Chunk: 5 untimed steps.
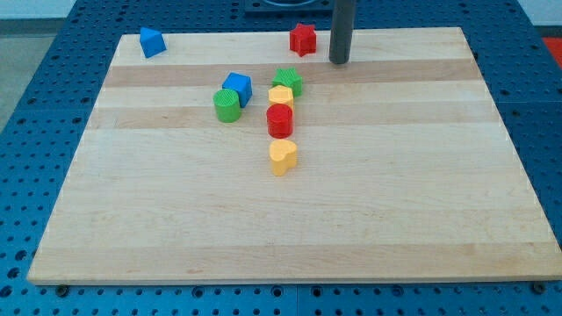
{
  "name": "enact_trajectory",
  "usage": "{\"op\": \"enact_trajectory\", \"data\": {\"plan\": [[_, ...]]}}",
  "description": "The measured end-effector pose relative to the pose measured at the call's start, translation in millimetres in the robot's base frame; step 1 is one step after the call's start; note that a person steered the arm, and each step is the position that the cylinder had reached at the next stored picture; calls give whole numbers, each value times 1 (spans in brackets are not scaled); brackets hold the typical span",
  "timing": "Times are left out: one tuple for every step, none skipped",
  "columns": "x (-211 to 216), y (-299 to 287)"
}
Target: Move the red star to the top centre of the board
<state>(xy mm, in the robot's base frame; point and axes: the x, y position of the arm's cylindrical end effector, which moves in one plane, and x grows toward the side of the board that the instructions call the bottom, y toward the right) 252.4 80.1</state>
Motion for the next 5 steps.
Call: {"op": "enact_trajectory", "data": {"plan": [[-26, 1], [-32, -1], [-32, -15], [-32, -20], [-32, -26]]}}
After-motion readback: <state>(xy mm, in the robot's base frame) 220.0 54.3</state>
